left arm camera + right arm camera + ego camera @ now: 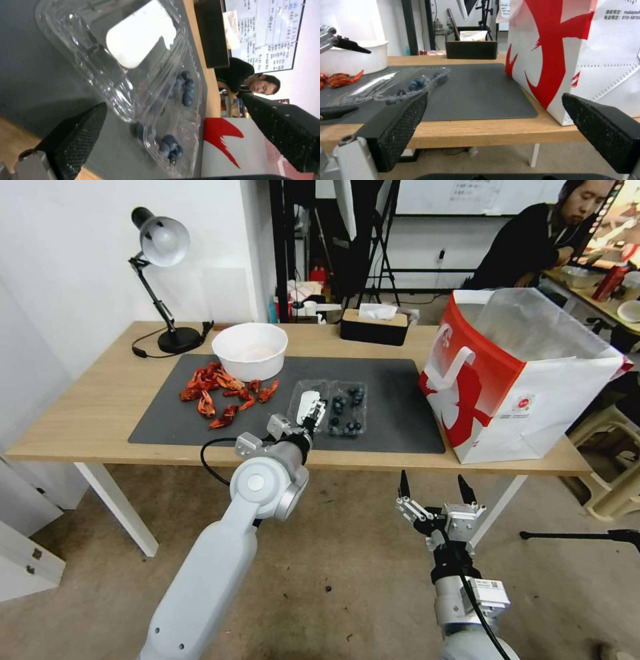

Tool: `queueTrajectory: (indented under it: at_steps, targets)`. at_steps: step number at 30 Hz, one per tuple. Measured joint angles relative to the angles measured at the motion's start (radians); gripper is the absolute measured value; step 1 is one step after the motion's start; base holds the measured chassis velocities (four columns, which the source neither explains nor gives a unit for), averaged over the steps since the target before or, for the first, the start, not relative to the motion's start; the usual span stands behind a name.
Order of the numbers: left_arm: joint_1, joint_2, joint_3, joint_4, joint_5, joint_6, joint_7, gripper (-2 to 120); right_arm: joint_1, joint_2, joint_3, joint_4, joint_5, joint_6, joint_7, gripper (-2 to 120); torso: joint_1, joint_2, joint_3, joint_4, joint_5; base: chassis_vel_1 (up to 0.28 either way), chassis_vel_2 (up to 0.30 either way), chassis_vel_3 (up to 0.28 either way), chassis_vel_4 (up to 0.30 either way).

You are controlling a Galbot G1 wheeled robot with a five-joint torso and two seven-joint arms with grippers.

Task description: Close the takeout container lid, then place the container into the takeout bag.

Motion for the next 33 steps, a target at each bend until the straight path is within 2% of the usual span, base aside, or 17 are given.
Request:
queueTrajectory:
  at_steps: [8, 11, 12, 14, 15, 19, 20, 22, 29, 33]
  targets:
    - [-0.006, 0.010, 0.006, 0.017, 0.054, -0.017, 0.042, 100, 0.000, 0.003, 0.000, 0.001, -0.001, 0.000, 0.000, 100, 0.000, 0.000, 0.000, 0.0000, 0.0000, 0.000, 0.000, 0.000, 0.000]
    - [0.005, 0.028, 0.033, 0.017, 0.145, -0.043, 0.118, 100, -0.002, 0.006, 0.000, 0.001, -0.003, 0.002, -0.001, 100, 0.000, 0.000, 0.000, 0.0000, 0.0000, 0.000, 0.000, 0.000, 0.000]
    - [0.005, 0.028, 0.033, 0.017, 0.145, -0.043, 0.118, 100, -0.002, 0.006, 0.000, 0.001, -0.003, 0.002, -0.001, 100, 0.000, 0.000, 0.000, 0.0000, 0.0000, 0.000, 0.000, 0.000, 0.000]
    - [0.015, 0.040, 0.052, 0.014, 0.210, -0.065, 0.178, 100, -0.003, 0.007, 0.000, 0.000, -0.005, 0.005, -0.002, 100, 0.000, 0.000, 0.000, 0.0000, 0.0000, 0.000, 0.000, 0.000, 0.000]
    - [0.015, 0.040, 0.052, 0.014, 0.210, -0.065, 0.178, 100, -0.003, 0.007, 0.000, 0.000, -0.005, 0.005, -0.002, 100, 0.000, 0.000, 0.000, 0.0000, 0.0000, 0.000, 0.000, 0.000, 0.000]
    - [0.031, 0.064, 0.093, 0.012, 0.349, -0.116, 0.290, 100, -0.004, 0.007, -0.001, -0.003, -0.008, 0.009, -0.004, 100, 0.000, 0.000, 0.000, -0.0001, 0.0000, 0.000, 0.000, 0.000, 0.000]
    - [0.031, 0.064, 0.093, 0.012, 0.349, -0.116, 0.290, 100, -0.004, 0.007, -0.001, -0.003, -0.008, 0.009, -0.004, 100, 0.000, 0.000, 0.000, -0.0001, 0.0000, 0.000, 0.000, 0.000, 0.000]
    - [0.038, 0.073, 0.107, 0.013, 0.419, -0.138, 0.343, 100, -0.005, 0.008, -0.001, -0.005, -0.012, 0.011, -0.005, 100, 0.000, 0.000, 0.000, 0.0000, 0.0000, 0.000, 0.000, 0.000, 0.000]
    - [0.043, 0.089, 0.127, 0.017, 0.537, -0.180, 0.427, 100, -0.007, 0.010, -0.002, -0.010, -0.018, 0.015, -0.006, 100, 0.000, 0.000, 0.000, 0.0000, 0.0000, 0.000, 0.000, 0.000, 0.000]
    - [0.038, 0.098, 0.138, 0.012, 0.531, -0.183, 0.439, 100, -0.007, 0.012, -0.003, -0.016, -0.022, 0.018, -0.006, 100, 0.000, 0.000, 0.000, 0.0000, 0.0000, 0.000, 0.000, 0.000, 0.000]
